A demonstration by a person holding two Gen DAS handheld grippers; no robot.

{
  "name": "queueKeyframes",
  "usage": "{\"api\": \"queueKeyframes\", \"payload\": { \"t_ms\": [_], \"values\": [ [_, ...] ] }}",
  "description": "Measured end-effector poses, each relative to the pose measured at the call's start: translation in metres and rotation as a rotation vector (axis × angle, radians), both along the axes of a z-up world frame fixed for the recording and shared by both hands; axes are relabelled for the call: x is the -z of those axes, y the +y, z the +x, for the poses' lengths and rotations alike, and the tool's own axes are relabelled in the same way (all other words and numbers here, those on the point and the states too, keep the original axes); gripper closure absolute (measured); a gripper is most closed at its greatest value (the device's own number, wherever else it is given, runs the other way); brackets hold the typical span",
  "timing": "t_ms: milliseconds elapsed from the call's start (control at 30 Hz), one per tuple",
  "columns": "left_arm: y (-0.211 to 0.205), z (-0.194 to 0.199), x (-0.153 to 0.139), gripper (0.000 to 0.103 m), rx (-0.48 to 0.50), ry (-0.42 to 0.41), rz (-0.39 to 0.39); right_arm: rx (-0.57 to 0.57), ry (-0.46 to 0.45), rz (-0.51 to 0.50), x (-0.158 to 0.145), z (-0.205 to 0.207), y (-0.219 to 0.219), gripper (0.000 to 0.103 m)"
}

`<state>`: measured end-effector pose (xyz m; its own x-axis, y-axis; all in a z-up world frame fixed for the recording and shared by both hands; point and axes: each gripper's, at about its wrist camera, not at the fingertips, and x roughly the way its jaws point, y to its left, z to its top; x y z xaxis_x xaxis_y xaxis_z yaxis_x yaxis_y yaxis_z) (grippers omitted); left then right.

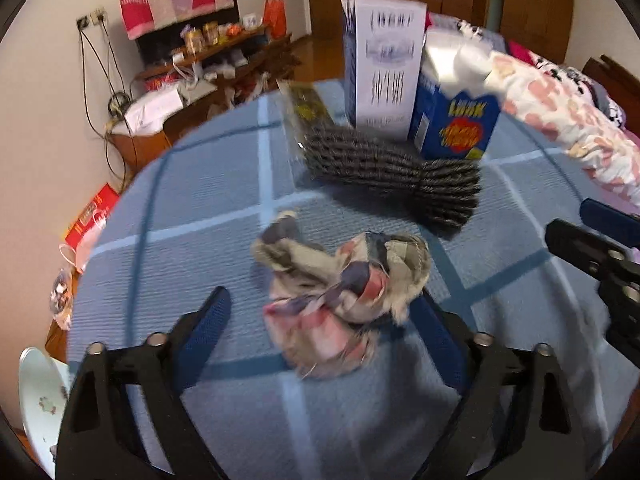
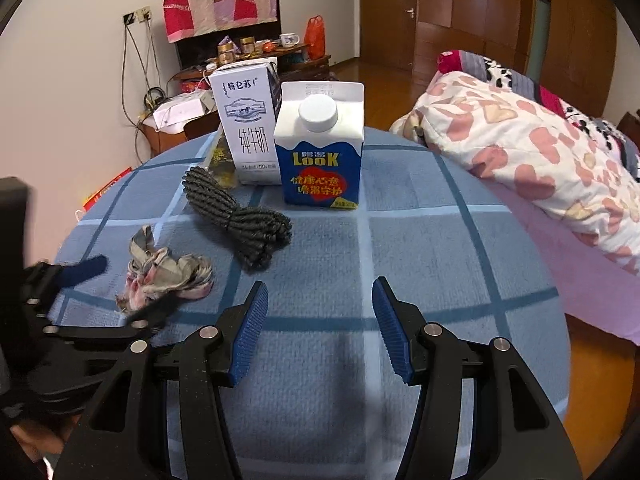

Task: Collect trash
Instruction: 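Grasp the patterned cloth with the left tool while the right tool grasps the black rope, then carry the patterned cloth and black rope over the blue bucket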

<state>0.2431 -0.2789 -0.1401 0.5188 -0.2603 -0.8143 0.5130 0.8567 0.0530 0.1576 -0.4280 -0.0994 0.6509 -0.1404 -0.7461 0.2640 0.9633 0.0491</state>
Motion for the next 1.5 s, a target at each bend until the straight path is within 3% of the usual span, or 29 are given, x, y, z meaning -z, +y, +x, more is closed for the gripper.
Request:
{"api": "queueKeyframes", "payload": {
  "t_ms": [133, 167, 200, 367, 533, 567, 600, 667, 733, 867, 1100, 1500],
  "values": [
    [0.000, 0.006, 0.005, 0.048, 0.000, 0.022, -0.033, -0.058, -0.012, -0.008, -0.001, 0.012, -0.002, 0.048],
    [0.002, 0.007, 0.003, 0.060, -0.004, 0.012, -0.033, -0.067, -0.018, -0.008, -0.001, 0.016, -0.002, 0.048],
    [0.005, 0.007, 0.001, 0.066, -0.007, 0.006, -0.033, -0.079, -0.028, -0.002, -0.001, 0.023, -0.002, 0.048],
    [0.033, 0.007, -0.014, 0.066, -0.057, -0.032, -0.036, -0.132, -0.069, 0.016, 0.000, 0.056, 0.005, 0.048],
    [0.060, 0.004, -0.027, 0.066, -0.104, -0.063, -0.017, -0.212, -0.026, -0.003, 0.013, 0.089, 0.027, 0.049],
    [0.065, 0.003, -0.029, 0.066, -0.112, -0.068, -0.014, -0.226, 0.006, -0.007, 0.018, 0.094, 0.031, 0.052],
    [0.069, 0.001, -0.030, 0.066, -0.118, -0.073, -0.008, -0.230, 0.028, -0.016, 0.022, 0.097, 0.034, 0.066],
    [0.073, -0.003, -0.032, 0.066, -0.128, -0.076, -0.004, -0.232, 0.078, -0.028, 0.029, 0.100, 0.040, 0.075],
    [0.079, -0.006, -0.036, 0.066, -0.132, -0.074, -0.011, -0.215, 0.084, -0.058, 0.028, 0.094, 0.045, 0.081],
    [0.093, -0.026, -0.050, 0.066, -0.139, -0.098, -0.024, -0.158, 0.064, -0.029, 0.016, 0.066, 0.048, 0.082],
    [0.127, -0.065, -0.074, 0.066, -0.165, -0.172, -0.024, -0.054, -0.017, 0.035, -0.013, -0.017, 0.072, 0.082],
    [0.211, -0.126, -0.074, 0.066, -0.247, -0.168, -0.047, -0.051, -0.115, 0.079, -0.036, -0.103, 0.151, 0.082]
  ]
}}
